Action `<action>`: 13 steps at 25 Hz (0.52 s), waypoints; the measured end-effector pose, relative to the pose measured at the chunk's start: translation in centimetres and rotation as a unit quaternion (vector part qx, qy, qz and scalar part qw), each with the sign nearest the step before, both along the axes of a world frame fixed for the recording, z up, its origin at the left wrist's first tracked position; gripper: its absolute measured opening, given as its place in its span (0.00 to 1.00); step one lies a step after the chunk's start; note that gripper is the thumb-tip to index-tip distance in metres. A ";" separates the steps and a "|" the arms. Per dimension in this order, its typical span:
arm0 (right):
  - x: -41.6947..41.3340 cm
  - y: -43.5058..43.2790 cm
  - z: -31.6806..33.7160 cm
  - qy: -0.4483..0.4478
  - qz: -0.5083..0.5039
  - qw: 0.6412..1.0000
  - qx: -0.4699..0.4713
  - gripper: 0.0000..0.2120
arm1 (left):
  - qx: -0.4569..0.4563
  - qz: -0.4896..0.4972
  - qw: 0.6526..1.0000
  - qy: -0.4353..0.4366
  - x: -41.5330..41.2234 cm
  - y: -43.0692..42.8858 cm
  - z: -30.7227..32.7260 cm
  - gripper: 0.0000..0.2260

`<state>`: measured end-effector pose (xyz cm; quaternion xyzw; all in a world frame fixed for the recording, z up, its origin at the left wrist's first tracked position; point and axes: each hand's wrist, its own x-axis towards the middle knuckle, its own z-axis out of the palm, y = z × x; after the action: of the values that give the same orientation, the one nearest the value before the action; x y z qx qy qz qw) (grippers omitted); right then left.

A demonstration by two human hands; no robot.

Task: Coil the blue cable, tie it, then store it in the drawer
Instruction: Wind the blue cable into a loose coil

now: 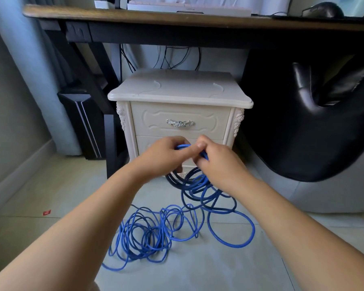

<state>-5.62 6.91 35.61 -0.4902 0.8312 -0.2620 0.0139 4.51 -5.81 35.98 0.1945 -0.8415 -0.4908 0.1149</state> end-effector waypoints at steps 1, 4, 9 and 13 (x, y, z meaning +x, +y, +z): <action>0.2 -0.1 0.0 0.042 -0.004 0.999 0.014 0.08 | -0.079 0.010 0.997 -0.017 -0.3 0.3 0.1 0.22; 0.6 0.1 0.6 -0.047 -0.008 0.997 -0.060 0.08 | -0.149 0.056 0.987 0.036 -0.6 0.6 0.4 0.23; -1.4 1.3 2.1 -0.460 0.018 0.879 -0.125 0.13 | -0.058 0.123 0.983 0.119 -0.6 0.5 0.5 0.21; -3.0 2.3 2.1 -0.500 0.049 0.862 -0.063 0.14 | 0.019 0.158 0.978 0.133 -0.5 0.3 0.4 0.21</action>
<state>-8.59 9.18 37.73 -0.3336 0.6691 -0.5225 0.4098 4.05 -5.52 36.34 0.2603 -0.7677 -0.5038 0.2983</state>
